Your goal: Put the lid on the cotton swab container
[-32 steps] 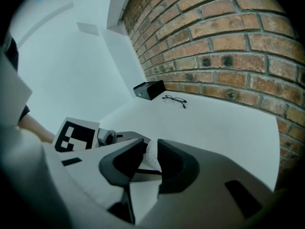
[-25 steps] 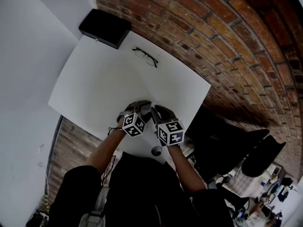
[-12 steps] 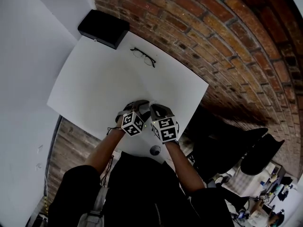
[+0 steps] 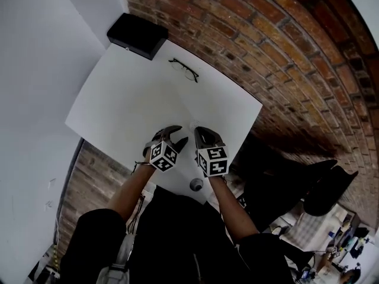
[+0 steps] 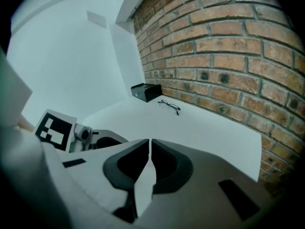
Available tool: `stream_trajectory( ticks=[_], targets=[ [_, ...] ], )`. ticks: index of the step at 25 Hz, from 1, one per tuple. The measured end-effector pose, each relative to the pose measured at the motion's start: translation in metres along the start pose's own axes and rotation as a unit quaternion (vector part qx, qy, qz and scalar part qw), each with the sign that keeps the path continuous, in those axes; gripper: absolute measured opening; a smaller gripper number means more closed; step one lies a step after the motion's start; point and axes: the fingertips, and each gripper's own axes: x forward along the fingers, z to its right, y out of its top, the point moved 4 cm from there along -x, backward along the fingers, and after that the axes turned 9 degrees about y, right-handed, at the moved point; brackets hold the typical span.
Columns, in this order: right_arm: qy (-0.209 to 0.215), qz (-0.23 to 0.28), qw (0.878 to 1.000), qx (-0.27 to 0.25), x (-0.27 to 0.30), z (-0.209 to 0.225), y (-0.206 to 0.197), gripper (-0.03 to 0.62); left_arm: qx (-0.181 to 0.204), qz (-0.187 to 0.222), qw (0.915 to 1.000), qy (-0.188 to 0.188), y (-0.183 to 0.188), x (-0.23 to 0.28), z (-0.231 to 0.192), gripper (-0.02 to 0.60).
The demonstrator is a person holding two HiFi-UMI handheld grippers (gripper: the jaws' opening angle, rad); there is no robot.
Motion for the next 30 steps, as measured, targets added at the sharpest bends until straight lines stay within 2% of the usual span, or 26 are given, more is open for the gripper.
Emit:
stream_trajectory(
  ticks=[2,8,12,16,23,30],
  targets=[
    [-0.005,0.013,1.000,-0.002,-0.012,-0.004,-0.005,0.032,-0.017,0.001,0.9998,0.013,-0.001,-0.012,0.003,0.187],
    [-0.006,0.028,0.999,-0.021,-0.048,-0.022,-0.028,0.021,-0.050,0.016,0.9973,0.051,0.001,-0.050,0.022,0.064],
    [0.006,0.037,0.999,-0.021,-0.074,-0.036,-0.051,0.021,-0.067,0.032,0.9942,0.078,0.004,-0.074,0.041,0.018],
    [0.003,0.049,0.999,-0.014,-0.101,-0.049,-0.072,0.021,-0.085,0.042,0.9913,0.091,0.007,-0.101,0.068,0.014],
    [0.002,0.089,0.996,-0.032,-0.152,-0.076,-0.091,0.021,-0.102,0.051,0.9879,0.105,0.009,-0.133,0.110,0.014],
    [-0.001,0.117,0.993,-0.027,-0.198,-0.106,-0.127,0.021,-0.092,0.065,0.9877,0.108,0.010,-0.168,0.154,0.014]
  ],
)
